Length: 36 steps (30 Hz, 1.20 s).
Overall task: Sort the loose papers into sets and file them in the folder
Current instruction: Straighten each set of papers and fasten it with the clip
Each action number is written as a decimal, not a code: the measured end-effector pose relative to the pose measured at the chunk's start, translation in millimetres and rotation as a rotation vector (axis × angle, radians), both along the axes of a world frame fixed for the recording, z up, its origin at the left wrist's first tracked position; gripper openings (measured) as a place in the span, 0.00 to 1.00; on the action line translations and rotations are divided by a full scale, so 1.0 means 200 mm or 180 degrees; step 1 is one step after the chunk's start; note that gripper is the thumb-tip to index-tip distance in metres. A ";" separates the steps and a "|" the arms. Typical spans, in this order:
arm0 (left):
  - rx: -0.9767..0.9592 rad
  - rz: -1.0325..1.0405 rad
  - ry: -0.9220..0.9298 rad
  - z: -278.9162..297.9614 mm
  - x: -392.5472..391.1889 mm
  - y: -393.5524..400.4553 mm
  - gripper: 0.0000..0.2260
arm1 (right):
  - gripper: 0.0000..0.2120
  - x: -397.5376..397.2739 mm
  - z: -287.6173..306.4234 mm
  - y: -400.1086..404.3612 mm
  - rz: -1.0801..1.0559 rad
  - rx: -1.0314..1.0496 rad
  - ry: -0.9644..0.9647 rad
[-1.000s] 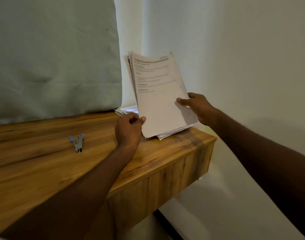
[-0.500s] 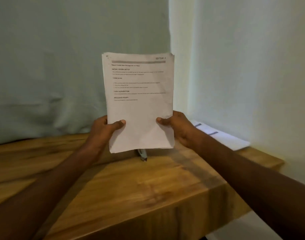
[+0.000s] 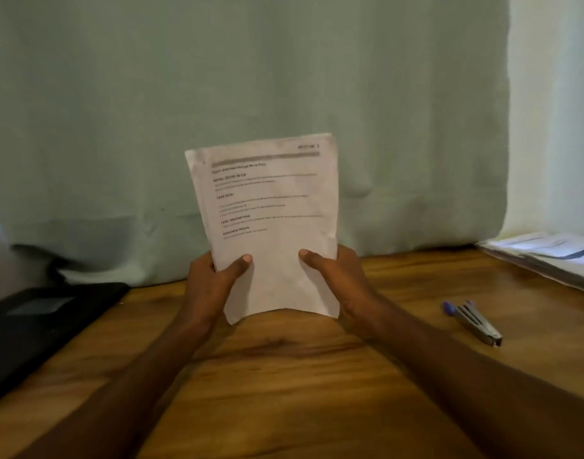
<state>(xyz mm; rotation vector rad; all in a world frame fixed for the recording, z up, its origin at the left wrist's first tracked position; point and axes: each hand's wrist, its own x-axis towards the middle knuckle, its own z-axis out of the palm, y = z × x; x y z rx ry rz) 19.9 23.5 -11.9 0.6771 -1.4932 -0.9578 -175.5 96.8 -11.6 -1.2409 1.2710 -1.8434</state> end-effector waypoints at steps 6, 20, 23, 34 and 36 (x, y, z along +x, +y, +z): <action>0.0411 -0.0248 0.0232 -0.09 0.03 -0.08 0.12 | 0.10 0.01 -0.10 -0.02 0.0031 -0.0032 0.0044; 0.0772 0.0187 0.0733 -0.12 0.10 -0.14 0.13 | 0.09 -0.05 -0.01 0.04 -0.0050 -0.0095 -0.0337; 0.0904 0.0060 0.0860 -0.12 0.09 -0.13 0.13 | 0.13 -0.07 -0.01 0.05 -0.0171 -0.0057 -0.0395; 0.0971 0.0080 0.0864 -0.13 0.07 -0.13 0.12 | 0.15 -0.09 0.01 0.05 0.0109 -0.0050 -0.0646; 0.0843 0.0031 0.0717 -0.12 0.07 -0.12 0.13 | 0.18 -0.09 0.01 0.05 0.0244 -0.0069 -0.0501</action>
